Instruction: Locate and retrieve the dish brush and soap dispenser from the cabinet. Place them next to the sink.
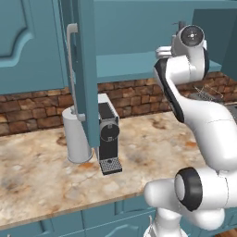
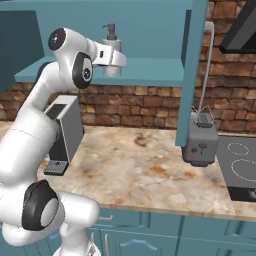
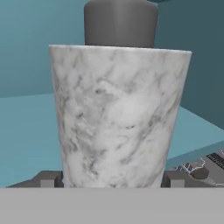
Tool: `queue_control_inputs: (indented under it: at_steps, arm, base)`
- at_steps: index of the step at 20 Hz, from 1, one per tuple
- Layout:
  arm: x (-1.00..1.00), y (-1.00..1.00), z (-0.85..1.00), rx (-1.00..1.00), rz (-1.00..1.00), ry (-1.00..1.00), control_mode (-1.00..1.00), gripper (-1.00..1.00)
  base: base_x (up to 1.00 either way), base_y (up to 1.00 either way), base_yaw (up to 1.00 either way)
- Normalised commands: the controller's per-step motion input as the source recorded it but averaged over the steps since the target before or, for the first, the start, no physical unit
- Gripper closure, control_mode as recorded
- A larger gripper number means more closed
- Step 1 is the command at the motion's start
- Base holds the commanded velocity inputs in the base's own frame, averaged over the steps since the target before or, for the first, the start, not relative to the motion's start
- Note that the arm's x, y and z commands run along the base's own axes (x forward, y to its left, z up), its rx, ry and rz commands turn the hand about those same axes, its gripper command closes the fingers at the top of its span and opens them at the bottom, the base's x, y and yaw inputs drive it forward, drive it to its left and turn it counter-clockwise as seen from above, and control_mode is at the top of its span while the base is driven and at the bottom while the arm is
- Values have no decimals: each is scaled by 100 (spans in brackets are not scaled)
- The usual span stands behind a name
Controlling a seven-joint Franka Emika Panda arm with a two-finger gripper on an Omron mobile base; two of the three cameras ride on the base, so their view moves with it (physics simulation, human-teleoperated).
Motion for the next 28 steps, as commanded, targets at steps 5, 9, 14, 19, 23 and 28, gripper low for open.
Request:
queue_control_inputs:
  at_steps: [5, 9, 14, 19, 23, 28]
  arm:
    - [-100, 2, 0, 0, 3, 0, -100, 100]
    - [-100, 9, -1, 0, 0, 2, -100, 100]
    - [-100, 22, -10, 0, 0, 3, -100, 100]
    - [-100, 31, -40, 0, 3, -2, -100, 100]
    - [-100, 23, -38, 0, 2, -11, -100, 100]
    - [-83, 0, -28, -2, 0, -21, -100, 100]
  base:
    - [0, 0, 0]
    - [0, 0, 0]
    - [0, 0, 0]
    - [0, 0, 0]
    - [0, 0, 0]
    - [0, 0, 0]
